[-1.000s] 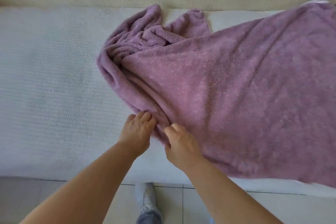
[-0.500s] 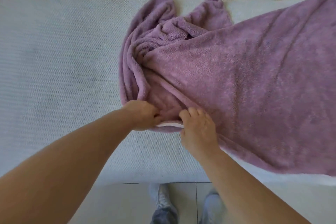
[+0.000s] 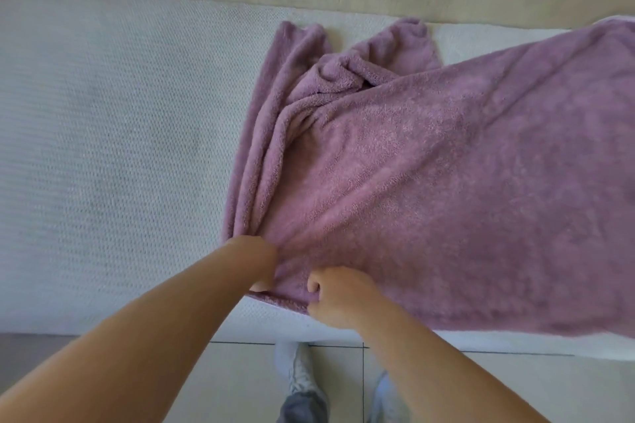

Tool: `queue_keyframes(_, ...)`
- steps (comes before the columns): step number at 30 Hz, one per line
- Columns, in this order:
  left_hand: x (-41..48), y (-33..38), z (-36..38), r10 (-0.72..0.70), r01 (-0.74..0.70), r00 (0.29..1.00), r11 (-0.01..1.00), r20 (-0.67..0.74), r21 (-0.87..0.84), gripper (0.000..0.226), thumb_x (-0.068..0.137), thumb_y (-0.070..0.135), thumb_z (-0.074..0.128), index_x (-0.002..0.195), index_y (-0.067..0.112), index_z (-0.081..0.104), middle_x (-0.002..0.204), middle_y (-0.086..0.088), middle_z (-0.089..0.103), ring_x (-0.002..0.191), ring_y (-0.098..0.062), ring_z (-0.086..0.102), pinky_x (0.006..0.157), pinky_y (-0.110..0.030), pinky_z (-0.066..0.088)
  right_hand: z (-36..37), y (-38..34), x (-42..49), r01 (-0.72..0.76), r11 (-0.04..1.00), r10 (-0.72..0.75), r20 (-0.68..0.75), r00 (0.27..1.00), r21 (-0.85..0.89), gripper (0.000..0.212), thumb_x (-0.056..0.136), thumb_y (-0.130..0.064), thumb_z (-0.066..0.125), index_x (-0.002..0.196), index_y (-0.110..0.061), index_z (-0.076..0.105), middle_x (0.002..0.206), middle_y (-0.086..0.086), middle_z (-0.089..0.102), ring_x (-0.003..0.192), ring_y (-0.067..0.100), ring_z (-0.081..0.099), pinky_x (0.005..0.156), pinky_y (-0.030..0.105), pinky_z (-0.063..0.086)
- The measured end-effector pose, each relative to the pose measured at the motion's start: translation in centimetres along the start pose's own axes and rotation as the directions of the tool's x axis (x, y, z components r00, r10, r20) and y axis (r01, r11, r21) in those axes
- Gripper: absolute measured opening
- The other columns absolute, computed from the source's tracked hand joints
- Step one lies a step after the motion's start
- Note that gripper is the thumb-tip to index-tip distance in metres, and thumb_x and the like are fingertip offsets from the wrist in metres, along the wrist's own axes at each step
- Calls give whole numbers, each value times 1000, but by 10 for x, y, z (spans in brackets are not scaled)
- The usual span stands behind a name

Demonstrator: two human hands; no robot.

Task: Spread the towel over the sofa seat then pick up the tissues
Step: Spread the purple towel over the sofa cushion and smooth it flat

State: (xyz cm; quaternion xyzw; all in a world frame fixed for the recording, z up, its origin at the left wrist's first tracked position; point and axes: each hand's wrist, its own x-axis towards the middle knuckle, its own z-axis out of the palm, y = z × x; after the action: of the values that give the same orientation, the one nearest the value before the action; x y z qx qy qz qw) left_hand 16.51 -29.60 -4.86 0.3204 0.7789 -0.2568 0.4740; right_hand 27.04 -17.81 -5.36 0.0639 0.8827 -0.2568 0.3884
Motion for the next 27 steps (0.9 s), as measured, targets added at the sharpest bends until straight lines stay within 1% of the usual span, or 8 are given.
queue_keyframes(4,-2,-13,-11,-120,44,946,968,-300,-247,29,91,32,46,110,17,61,104,-5,65,94,-25,63,72,-33,44,-6,-1,6,-42,990,66,-186,980,133,17,83,-25,52,95,-23,64,102,-3,69,99,22,62,84,30,48)
queue_keyframes(8,-1,-40,-21,-525,23,592,769,-611,-639,34,88,32,54,118,16,51,116,-7,55,107,-30,54,73,-39,42,-11,-7,18,-24,964,96,-264,960,264,18,86,-26,51,101,-26,61,100,-6,66,96,19,61,79,27,45)
queue_keyframes(11,12,-61,-24,-616,73,740,474,-271,-878,70,84,36,63,141,14,29,133,-11,48,122,-32,46,91,-43,42,-20,-15,34,13,936,117,-347,930,351,19,85,-23,53,102,-25,62,90,-6,63,90,20,61,81,30,48)
queue_keyframes(13,19,-58,-27,-565,-1,795,366,-223,-931,54,83,28,59,132,17,41,121,-10,60,111,-31,56,84,-36,44,-33,-20,44,86,909,139,-493,859,407,21,83,-17,58,102,-22,64,88,-2,64,85,21,61,81,33,49)
queue_keyframes(18,5,-20,-24,-86,-164,780,928,-619,-335,27,86,25,54,112,20,50,106,-5,64,94,-30,63,69,-32,43,-86,-33,65,230,881,188,-752,631,413,27,81,-11,63,107,-16,63,90,0,60,74,14,52,79,33,46)
queue_keyframes(22,0,-18,-29,194,-286,957,760,-215,-584,23,82,31,63,102,19,60,95,-4,68,82,-21,63,71,-30,52,-114,-38,86,26,942,202,-627,752,334,66,78,-39,67,135,-22,39,126,0,48,108,23,55,89,37,44)
queue_keyframes(24,9,-33,-41,61,-252,961,597,-270,-762,15,85,23,54,88,13,64,90,-10,69,83,-26,67,75,-35,56,-122,-41,95,-128,985,169,-480,861,117,71,79,-42,65,138,-20,31,135,5,41,119,29,50,90,39,44)
queue_keyframes(27,30,-63,-46,-459,-165,845,266,-275,-950,15,85,24,51,88,15,63,94,-10,69,89,-29,65,79,-36,54,-128,-48,99,-149,977,85,-360,929,-154,32,89,-32,51,117,-17,53,124,9,55,113,30,56,88,36,44)
